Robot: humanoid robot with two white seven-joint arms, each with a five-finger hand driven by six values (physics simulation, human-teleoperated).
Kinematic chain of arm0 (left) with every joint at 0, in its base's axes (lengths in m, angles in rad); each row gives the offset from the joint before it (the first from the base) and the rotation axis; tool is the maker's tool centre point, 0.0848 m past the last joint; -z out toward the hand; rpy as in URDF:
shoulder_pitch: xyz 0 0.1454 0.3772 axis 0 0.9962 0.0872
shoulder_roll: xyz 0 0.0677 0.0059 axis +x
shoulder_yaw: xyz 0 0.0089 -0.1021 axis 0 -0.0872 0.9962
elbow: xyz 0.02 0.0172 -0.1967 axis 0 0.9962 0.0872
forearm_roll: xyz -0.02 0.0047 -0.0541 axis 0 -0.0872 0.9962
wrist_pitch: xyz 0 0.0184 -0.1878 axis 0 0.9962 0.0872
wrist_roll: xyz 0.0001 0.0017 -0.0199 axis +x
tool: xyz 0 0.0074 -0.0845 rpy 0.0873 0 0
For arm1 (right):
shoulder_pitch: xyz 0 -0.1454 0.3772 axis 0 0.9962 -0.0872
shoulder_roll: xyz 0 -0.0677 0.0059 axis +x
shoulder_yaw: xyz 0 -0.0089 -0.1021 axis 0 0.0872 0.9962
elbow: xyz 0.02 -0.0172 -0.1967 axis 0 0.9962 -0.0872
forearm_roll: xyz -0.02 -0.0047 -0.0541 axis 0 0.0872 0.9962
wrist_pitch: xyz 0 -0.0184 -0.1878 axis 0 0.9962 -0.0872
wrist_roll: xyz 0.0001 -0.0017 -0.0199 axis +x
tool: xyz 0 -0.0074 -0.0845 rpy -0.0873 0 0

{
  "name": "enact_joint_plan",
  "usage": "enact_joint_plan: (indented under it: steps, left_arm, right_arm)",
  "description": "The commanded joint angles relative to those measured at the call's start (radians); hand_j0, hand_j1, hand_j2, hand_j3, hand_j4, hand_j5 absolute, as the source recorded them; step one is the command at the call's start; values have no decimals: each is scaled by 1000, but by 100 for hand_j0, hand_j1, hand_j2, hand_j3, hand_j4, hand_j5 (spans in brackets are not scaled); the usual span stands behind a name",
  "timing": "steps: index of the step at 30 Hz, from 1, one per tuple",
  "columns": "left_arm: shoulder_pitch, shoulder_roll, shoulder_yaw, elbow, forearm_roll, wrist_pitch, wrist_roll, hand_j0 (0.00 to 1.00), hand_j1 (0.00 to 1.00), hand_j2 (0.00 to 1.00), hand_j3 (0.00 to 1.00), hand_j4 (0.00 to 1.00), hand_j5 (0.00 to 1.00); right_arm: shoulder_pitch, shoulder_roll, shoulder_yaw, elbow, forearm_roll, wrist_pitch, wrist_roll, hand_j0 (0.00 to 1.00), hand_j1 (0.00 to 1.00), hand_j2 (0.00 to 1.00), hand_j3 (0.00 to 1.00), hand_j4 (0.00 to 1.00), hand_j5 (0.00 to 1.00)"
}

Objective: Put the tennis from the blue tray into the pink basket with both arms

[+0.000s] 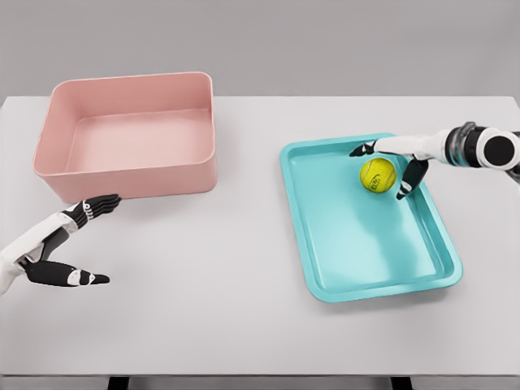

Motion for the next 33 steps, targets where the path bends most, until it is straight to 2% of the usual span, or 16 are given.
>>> enact_joint_plan:
  steps: [1, 3, 6, 10, 14, 15, 17, 20, 21, 23, 26, 28, 32, 33]
  left_arm:
    - [0, 1, 1, 1, 6, 1, 0, 100, 100, 100, 100, 100, 100]
    - [0, 1, 1, 1, 6, 1, -1, 100, 100, 100, 100, 100, 100]
    - [0, 1, 1, 1, 6, 1, 0, 100, 100, 100, 100, 100, 100]
    - [0, 1, 1, 1, 6, 1, 0, 100, 100, 100, 100, 100, 100]
    - [2, 1, 1, 1, 6, 1, 0, 100, 100, 100, 100, 100, 100]
    - [2, 1, 1, 1, 6, 1, 0, 100, 100, 100, 100, 100, 100]
    - [5, 1, 1, 1, 6, 1, 0, 100, 100, 100, 100, 100, 100]
    - [5, 1, 1, 1, 6, 1, 0, 100, 100, 100, 100, 100, 100]
    - [5, 1, 1, 1, 7, 1, 0, 100, 100, 100, 100, 100, 100]
    - [5, 1, 1, 1, 6, 1, 0, 100, 100, 100, 100, 100, 100]
    - [5, 1, 1, 1, 6, 1, 0, 100, 100, 100, 100, 100, 100]
    - [5, 1, 1, 1, 6, 1, 0, 100, 100, 100, 100, 100, 100]
    - [5, 1, 1, 1, 6, 1, 0, 100, 100, 100, 100, 100, 100]
    - [6, 1, 1, 1, 6, 1, 0, 100, 100, 100, 100, 100, 100]
  right_arm:
    - [0, 0, 1, 0, 9, 0, 0, 92, 92, 92, 92, 92, 92]
    - [0, 0, 1, 0, 20, 0, 0, 89, 89, 89, 89, 89, 89]
    - [0, 11, 1, 0, 20, 2, 0, 65, 65, 65, 65, 65, 65]
    - [-2, 12, 0, 0, 20, 0, 0, 57, 57, 57, 57, 57, 57]
    - [-3, 11, 0, 0, 20, 2, 0, 44, 44, 44, 44, 44, 44]
    - [-3, 11, -8, -2, 3, 11, 0, 22, 22, 22, 22, 22, 22]
    - [-6, 11, -14, -3, 3, 9, 0, 23, 23, 23, 23, 23, 23]
    - [-17, 0, -23, -28, 9, -2, 0, 48, 48, 48, 48, 48, 48]
    - [-17, -1, -23, -36, 11, -2, 0, 48, 48, 48, 48, 48, 48]
    - [-18, -9, -78, -114, 8, -2, 0, 48, 48, 48, 48, 48, 48]
    - [-17, -27, -129, -292, 5, -9, 0, 48, 48, 48, 48, 48, 48]
    - [-12, -38, -129, -402, 3, -32, 0, 54, 54, 54, 54, 54, 54]
    - [-8, -34, -123, -523, 2, -47, 0, 54, 54, 54, 54, 54, 54]
    - [-6, -24, -121, -523, 2, -93, 0, 54, 54, 54, 54, 54, 54]
